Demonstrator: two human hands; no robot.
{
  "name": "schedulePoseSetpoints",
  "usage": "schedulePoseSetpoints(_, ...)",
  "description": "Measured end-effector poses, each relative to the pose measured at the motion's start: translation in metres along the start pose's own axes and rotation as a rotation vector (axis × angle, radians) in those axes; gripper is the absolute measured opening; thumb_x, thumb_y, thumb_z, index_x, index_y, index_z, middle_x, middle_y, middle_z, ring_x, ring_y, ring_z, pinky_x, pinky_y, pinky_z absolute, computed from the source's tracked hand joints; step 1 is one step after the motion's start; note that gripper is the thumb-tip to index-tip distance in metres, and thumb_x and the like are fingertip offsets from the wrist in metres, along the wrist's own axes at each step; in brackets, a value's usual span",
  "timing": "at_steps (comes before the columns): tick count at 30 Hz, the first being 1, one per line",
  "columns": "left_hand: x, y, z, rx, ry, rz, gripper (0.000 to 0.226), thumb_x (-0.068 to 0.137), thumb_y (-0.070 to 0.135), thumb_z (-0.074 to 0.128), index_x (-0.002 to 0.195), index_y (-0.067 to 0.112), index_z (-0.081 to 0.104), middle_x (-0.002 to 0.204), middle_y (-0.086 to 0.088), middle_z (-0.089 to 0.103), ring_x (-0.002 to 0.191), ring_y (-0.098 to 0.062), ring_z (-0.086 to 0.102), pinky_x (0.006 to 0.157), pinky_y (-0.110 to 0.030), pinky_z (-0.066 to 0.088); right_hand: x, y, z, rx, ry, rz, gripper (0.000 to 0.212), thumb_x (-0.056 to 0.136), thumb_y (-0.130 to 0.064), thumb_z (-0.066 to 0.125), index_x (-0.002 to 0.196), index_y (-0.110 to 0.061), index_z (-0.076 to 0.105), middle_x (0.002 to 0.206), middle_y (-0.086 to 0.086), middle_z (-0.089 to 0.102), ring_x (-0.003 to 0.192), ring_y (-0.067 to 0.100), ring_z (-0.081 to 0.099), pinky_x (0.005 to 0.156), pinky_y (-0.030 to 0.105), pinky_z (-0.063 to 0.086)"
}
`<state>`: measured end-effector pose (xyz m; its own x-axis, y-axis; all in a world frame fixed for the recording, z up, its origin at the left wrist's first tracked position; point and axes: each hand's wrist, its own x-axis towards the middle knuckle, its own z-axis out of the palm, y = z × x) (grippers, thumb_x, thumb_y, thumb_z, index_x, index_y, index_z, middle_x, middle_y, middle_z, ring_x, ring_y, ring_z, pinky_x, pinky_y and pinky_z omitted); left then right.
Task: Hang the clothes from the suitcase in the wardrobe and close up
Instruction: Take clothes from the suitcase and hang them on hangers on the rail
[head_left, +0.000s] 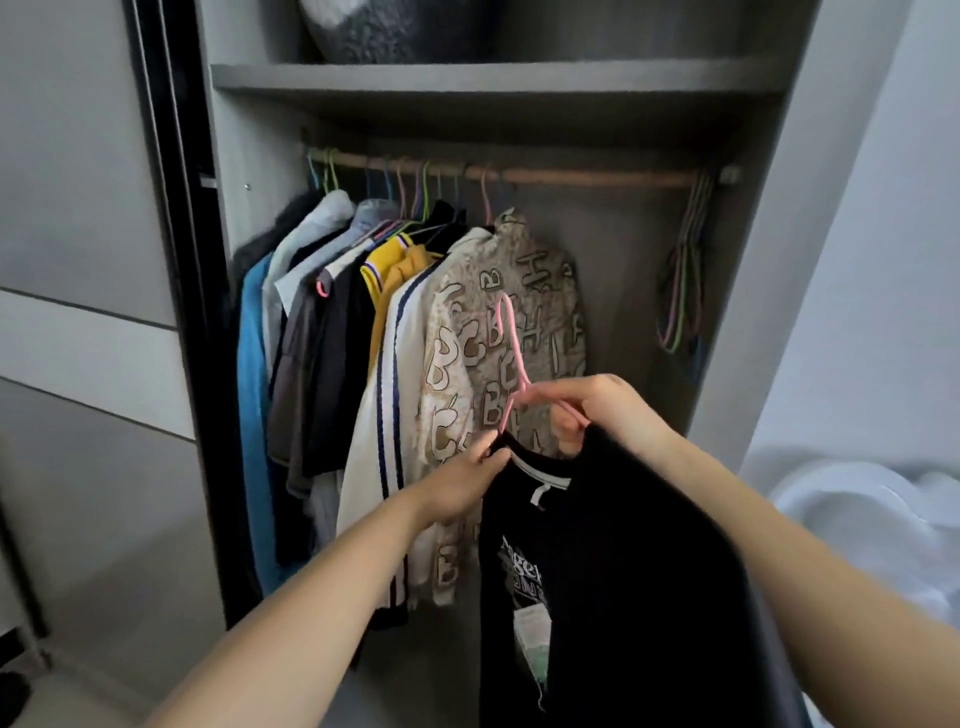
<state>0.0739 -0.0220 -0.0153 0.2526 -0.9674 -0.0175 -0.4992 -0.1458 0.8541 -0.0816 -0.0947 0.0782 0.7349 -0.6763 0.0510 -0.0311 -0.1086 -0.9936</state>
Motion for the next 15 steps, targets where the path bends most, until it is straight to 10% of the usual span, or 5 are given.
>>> schedulePoseSetpoints(3,0.021,0.023,-0.008,0.305,0.151,0.145,0.056,0.104,0.041,0.034,0.153,0.019,0.021,0.158,-0.001,0.027,0.144,-0.017,0.024,0.104,-0.016,0.020,0.022,-0.025,-0.006,0.020,0.234,-0.060,0.011,0.081,0.000,0.063,0.074,0.009,0.064,0.039,0.004,0.043,0.035,0.016,0.041,0.042,0.023,0.039)
schedulePoseSetpoints(7,0.052,0.028,-0.037,0.783,0.284,0.155,0.059,0.101,0.045,0.035,0.154,0.023,0.019,0.163,-0.004,0.006,0.149,-0.026,0.000,0.121,-0.041,0.009,0.063,-0.046,-0.007,0.031,0.493,-0.164,0.017,0.077,0.005,0.059,0.062,-0.003,0.060,0.048,0.003,0.050,0.045,0.014,0.044,0.046,0.029,0.036)
schedulePoseSetpoints(15,0.095,0.047,-0.109,0.990,0.475,0.146,0.060,0.101,0.033,0.037,0.154,0.020,0.013,0.162,-0.006,-0.006,0.148,-0.030,-0.010,0.120,-0.044,0.004,0.169,-0.062,-0.009,0.018,0.708,-0.333,0.018,0.082,-0.008,0.054,0.065,-0.007,0.056,0.063,0.012,0.053,0.057,0.021,0.047,0.061,0.027,0.039)
